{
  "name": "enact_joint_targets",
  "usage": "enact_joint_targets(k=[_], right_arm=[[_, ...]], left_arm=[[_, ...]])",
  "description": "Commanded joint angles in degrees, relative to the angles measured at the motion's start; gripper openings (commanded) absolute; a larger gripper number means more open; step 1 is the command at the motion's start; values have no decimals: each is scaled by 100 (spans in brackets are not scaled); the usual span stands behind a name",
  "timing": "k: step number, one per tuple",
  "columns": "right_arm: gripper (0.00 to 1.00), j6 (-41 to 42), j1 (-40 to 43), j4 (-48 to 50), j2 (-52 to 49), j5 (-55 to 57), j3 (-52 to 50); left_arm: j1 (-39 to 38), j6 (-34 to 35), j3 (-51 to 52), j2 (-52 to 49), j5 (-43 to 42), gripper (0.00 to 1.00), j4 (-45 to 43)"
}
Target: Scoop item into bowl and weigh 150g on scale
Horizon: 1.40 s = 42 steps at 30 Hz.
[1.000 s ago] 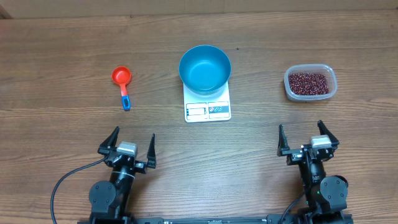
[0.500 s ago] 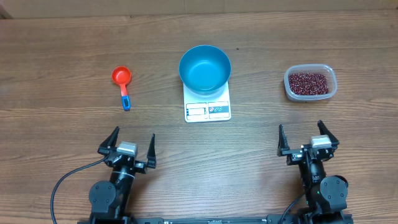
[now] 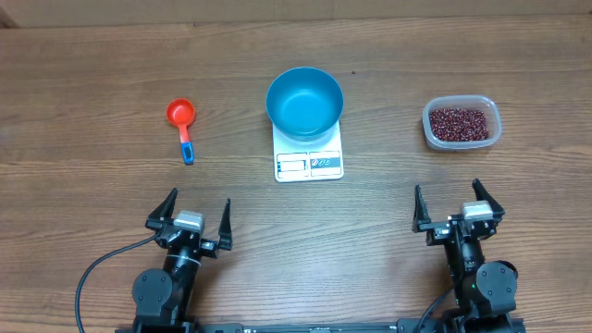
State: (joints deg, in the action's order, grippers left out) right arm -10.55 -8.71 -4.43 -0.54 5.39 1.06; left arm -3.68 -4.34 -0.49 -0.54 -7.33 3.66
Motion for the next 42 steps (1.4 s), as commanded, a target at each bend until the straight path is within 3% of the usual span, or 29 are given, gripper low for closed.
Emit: enact_joint_targets(k=[1,31,42], right_arm=[[100,-4,-24,24,-13,50,-61],[100,-4,-24,24,-13,50,-61],[100,-4,-24,24,-13,50,-61]], left_arm=[[-9,111,24,28,-103,100,-4],[-9,48,22,28,-85,99,0],[-9,66,-13,26,-588,100,-70]])
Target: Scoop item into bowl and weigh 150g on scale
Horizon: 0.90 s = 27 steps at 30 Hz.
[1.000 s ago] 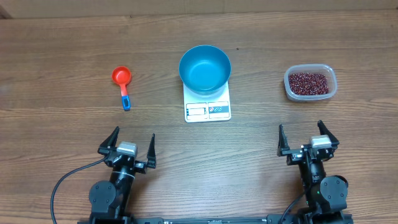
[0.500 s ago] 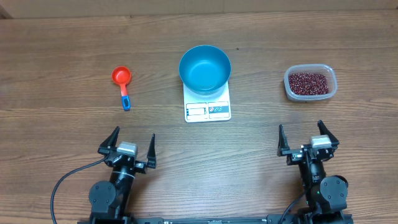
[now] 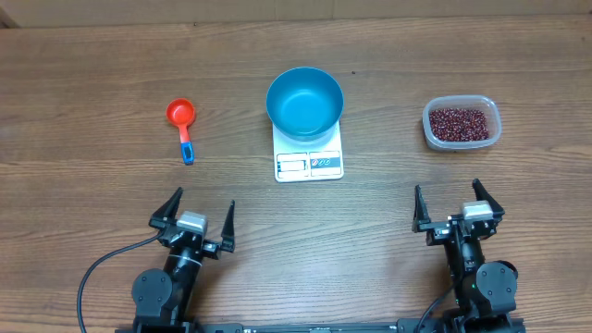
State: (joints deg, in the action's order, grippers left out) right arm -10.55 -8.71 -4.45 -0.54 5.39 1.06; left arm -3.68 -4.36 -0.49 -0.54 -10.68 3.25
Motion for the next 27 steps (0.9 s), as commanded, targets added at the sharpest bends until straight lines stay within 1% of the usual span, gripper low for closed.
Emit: enact_joint_targets(k=[1,5,9,13,17,21,23,27], right_arm=[[100,-4,-24,26,-13,50,-61],[100,-4,-24,26,-13,50,-61],[100,-4,-24,26,-13,50,-61],[100,-4,-24,26,-13,50,-61],[100,-4,-24,26,-13,50,-61],[100,-4,-24,26,-13,50,-61],[100,-4,-22,26,-13,50,-61],[100,-4,-22,24,-13,50,-61]], left_arm=[[-9,68,-48,26,-280,99,-28],[-9,46,-291,-39,-278,100,85],[-9,-37,-680,-378,-271,100,258],[-9,-151,-1300,-1102,-269,100,468],[-9,-149,-2210,-2186,-289,100,848],[-9,-149,-3357,-3316,-293,100,1543],[-9,-149,-4068,-3926,-293,99,2046],[-9,-149,-5807,-5327,-315,100,3383]])
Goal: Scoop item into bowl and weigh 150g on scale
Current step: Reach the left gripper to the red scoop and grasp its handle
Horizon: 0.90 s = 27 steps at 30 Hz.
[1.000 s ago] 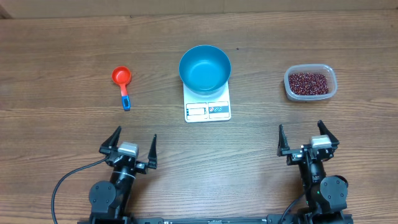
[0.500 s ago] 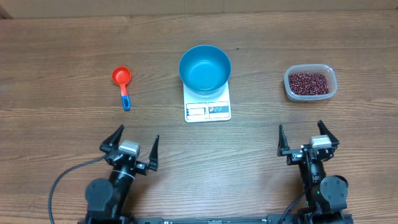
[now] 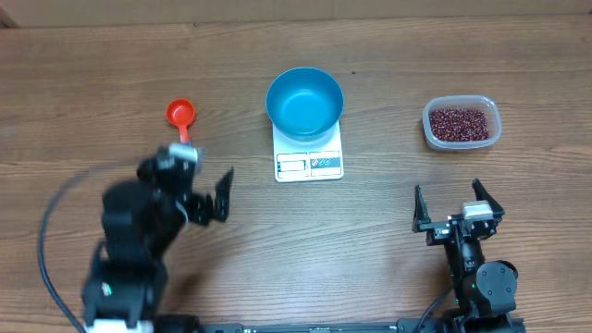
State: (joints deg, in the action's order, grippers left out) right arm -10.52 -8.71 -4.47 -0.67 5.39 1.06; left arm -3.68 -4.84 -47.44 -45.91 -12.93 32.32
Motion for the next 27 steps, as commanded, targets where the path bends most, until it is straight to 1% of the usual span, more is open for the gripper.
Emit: enact_joint_targets(k=[1,5,7,9,12,16,18,20,22,23,24,27], right_arm=[[100,-7,-22,28,0,50,-61],[100,-7,-24,26,0,50,-61],[100,-7,-24,28,0,50,-61],[100,-7,-24,28,0,50,-61],[100,-7,-24,28,0,50,-61],[100,-7,-22,28,0,50,-61],[100,-7,-24,28,0,50,-61],[100,-7,-24,28,0,50,-61],[100,-7,-24,28,0,50,-61],[100,-7,-22,28,0,50,-61],[100,-7,-24,28,0,50,-61],[100,-7,-24,28,0,50,-61]], left_arm=[[-9,-107,-1532,-1117,-138,100,815],[-9,-122,-3353,-2514,-516,100,2260],[-9,-120,-4092,-3071,-590,99,2785],[-9,-142,-4647,-3528,-595,100,3097],[-9,-140,-4994,-3976,-660,100,3117],[153,-131,-5012,-4424,-601,99,3014],[339,39,-5012,-4662,-597,100,3062],[573,247,-5012,-4905,-592,93,3112],[833,505,-5010,-5154,-595,82,3156],[949,610,-5010,-5270,-592,78,3171],[1067,669,-5010,-5399,-595,72,3180],[1292,767,-5010,-5759,-595,63,3121]])
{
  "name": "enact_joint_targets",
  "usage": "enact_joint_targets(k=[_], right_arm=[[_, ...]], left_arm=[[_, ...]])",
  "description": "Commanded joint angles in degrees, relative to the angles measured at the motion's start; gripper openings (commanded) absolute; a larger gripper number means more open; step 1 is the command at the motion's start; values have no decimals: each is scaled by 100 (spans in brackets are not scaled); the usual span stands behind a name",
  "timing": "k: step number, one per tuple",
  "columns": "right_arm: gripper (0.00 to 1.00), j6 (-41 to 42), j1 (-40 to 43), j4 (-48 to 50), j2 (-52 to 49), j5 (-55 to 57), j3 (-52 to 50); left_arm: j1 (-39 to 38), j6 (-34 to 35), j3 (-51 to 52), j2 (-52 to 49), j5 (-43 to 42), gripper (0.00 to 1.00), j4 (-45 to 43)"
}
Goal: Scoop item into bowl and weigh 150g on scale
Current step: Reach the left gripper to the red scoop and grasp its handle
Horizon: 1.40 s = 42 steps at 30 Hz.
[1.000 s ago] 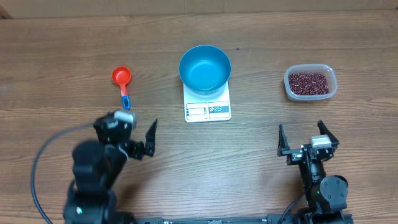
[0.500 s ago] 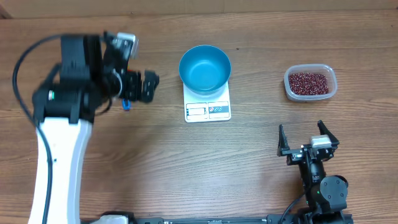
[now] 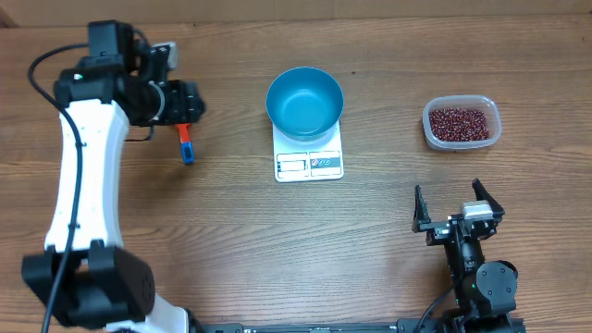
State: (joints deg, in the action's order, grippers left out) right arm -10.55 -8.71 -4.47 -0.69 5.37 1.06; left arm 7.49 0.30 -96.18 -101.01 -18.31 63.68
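Note:
The scoop's red handle with its blue tip point(image 3: 186, 146) lies left of the scale; its cup is hidden under my left gripper point(image 3: 181, 105), which hangs over that end. Whether those fingers are open or shut does not show. An empty blue bowl point(image 3: 305, 102) stands on the white scale point(image 3: 309, 163) at mid-table. A clear tub of dark red beans point(image 3: 461, 123) sits at the right. My right gripper point(image 3: 452, 202) rests open near the front right, nothing between its fingers.
The left arm's white links point(image 3: 81, 176) and black cable point(image 3: 42, 69) stretch along the left side of the wooden table point(image 3: 370, 240). The table's far edge runs just behind the bowl and the left gripper.
My left arm has reached farther back and left: the gripper was short of the scoop's handle, and now it covers the scoop's red cup. The right arm is unchanged.
Both grippers first rested open at the front edge, with scoop, bowl on scale and bean tub untouched. The left arm then stood raised near the scoop's handle. Now its gripper is over the scoop's cup; nothing on the table has shifted.

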Motion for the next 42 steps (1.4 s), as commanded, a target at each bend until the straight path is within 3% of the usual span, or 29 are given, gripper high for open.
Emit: enact_joint_targets(k=[1,4,10,13,16,24,42], right_arm=[[100,-4,-24,28,2,52,-61],[100,-4,-24,28,2,52,-61],[100,-4,-24,28,2,52,-61],[100,-4,-24,28,2,52,-61],[100,-4,-22,28,2,52,-61],[100,-4,-24,28,2,52,-61],[100,-4,-24,28,2,52,-61]], left_arm=[[216,254,-136,-352,-57,57,-57],[264,280,-136,-669,63,49,-269],[262,782,-136,-1193,896,48,-918],[262,914,-136,-1405,1001,38,-1220],[262,911,-136,-1567,1034,35,-1561],[262,857,-136,-1818,1687,43,-1880],[258,485,-136,-2354,1672,38,-2190]])
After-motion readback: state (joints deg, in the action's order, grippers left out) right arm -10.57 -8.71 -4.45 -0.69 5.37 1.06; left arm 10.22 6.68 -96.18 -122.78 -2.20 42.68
